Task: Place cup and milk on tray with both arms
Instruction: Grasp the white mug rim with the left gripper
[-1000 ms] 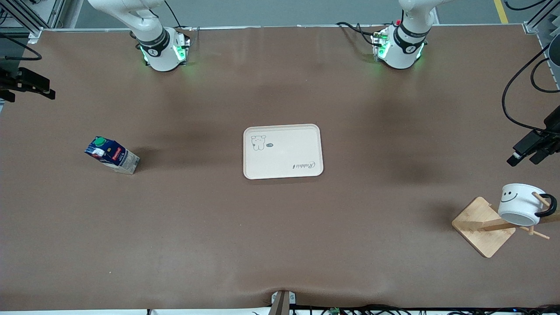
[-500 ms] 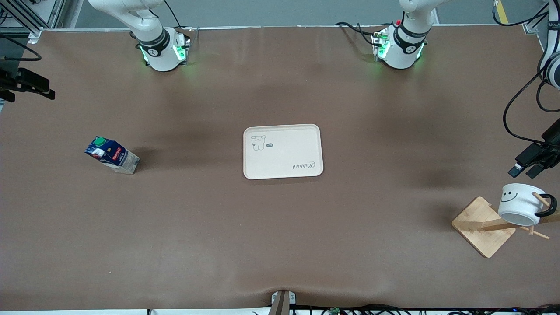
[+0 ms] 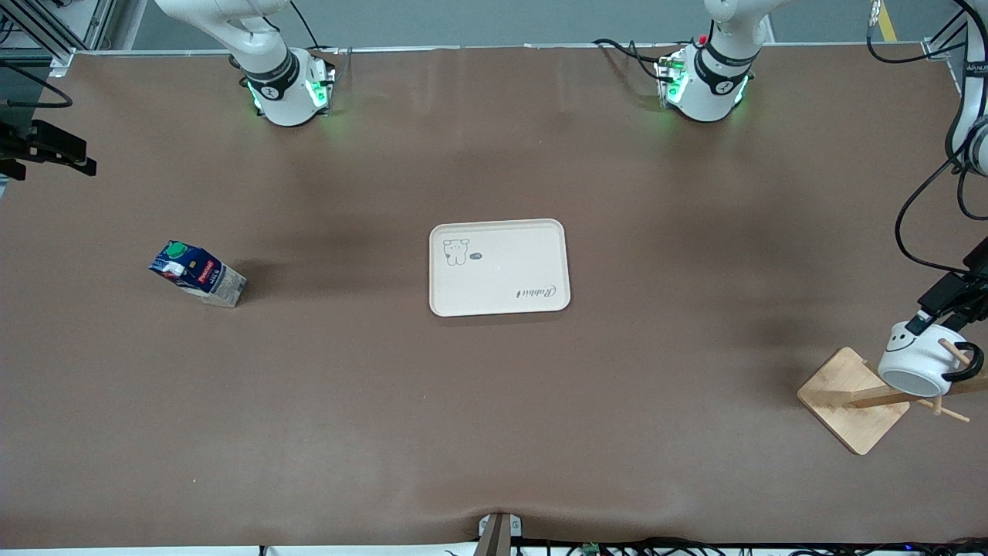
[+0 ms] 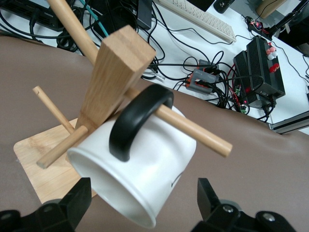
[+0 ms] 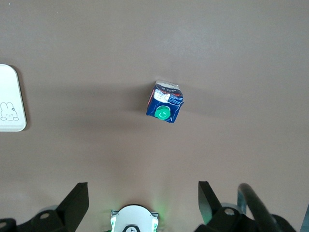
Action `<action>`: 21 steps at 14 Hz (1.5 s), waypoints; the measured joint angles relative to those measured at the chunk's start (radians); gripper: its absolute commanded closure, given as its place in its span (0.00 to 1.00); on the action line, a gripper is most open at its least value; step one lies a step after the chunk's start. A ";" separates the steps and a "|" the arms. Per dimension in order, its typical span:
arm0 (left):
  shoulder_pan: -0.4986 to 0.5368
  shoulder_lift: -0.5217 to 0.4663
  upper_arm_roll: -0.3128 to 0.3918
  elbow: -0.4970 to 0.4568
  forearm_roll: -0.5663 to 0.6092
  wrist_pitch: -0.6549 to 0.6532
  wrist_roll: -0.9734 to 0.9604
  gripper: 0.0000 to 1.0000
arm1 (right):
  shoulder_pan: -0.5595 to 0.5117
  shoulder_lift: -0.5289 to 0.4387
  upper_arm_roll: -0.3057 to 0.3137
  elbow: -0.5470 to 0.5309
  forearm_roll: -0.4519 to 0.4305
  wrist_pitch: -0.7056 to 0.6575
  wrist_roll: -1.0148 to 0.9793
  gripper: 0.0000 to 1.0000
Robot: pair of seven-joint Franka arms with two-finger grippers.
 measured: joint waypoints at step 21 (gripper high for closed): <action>-0.016 -0.067 -0.061 -0.015 0.025 -0.029 -0.019 1.00 | -0.089 -0.002 0.016 -0.038 0.113 0.012 0.057 0.00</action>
